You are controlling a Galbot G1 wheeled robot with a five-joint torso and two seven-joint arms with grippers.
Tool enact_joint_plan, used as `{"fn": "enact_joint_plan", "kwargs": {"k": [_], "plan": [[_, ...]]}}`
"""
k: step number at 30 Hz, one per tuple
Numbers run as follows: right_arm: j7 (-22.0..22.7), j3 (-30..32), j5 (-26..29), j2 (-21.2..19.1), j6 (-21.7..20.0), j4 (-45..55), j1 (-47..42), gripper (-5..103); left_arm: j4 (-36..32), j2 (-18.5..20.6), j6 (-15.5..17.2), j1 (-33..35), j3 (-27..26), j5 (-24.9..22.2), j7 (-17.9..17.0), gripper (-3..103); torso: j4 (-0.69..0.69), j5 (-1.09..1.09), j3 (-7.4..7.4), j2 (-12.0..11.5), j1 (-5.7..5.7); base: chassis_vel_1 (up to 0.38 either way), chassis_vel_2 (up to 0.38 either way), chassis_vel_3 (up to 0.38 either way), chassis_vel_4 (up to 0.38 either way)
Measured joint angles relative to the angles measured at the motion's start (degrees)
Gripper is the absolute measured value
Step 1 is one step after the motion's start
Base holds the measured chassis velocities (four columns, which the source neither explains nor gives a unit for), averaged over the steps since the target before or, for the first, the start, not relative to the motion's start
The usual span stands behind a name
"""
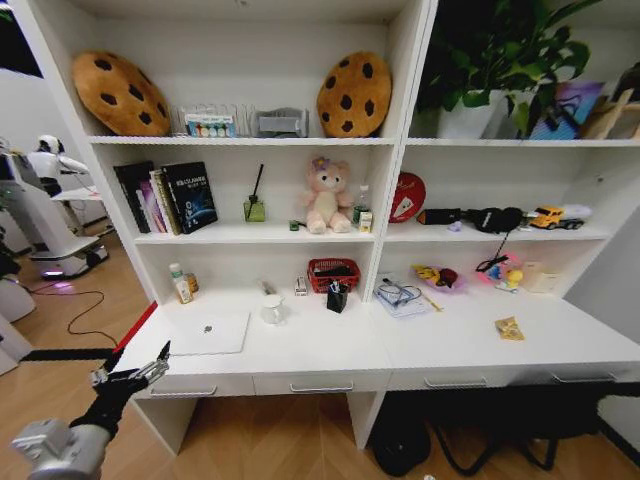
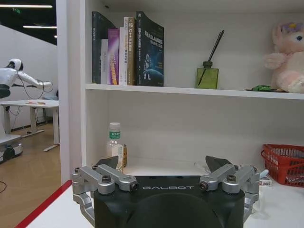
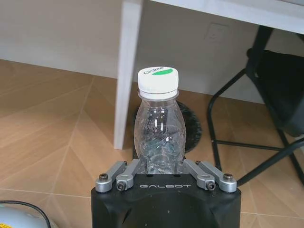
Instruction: Organize the objects on the table.
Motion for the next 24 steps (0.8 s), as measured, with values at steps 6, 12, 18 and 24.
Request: {"fn": "enact_joint_plan", "kwargs": {"k": [6,12,18,24], "plan": [[-0.32,0.84,0.11,0.03,2.0,-0.1,-0.9,25,0.0,0.0,0.0,0.0,0.0,0.0,0.0,100,-0.01,0.01,0.0,-0.01,0.0,-0.195,-0.237,0.207,0.211],[-0.5,1.05,-0.28,0.36,3.87,0.22,-1.5,25,0.0,0.0,0.0,0.0,0.0,0.0,-0.01,100,-0.01,0.01,0.0,0.0,0.0,-0.273,-0.273,0.269,0.275],[-0.5,0.87,-1.2,0.72,4.99,-0.15,-1.21,25,0.0,0.0,0.0,0.0,0.01,0.0,0.04,100,0.0,0.03,0.01,-0.01,0.01,-0.319,-0.32,0.325,0.308],[-4.21,0.3,-3.85,0.98,8.93,-1.05,-0.36,25,-0.01,-0.01,0.0,0.01,0.01,0.0,0.05,100,0.02,0.08,0.01,-0.01,0.0,-0.265,-0.295,0.292,0.269]]}}
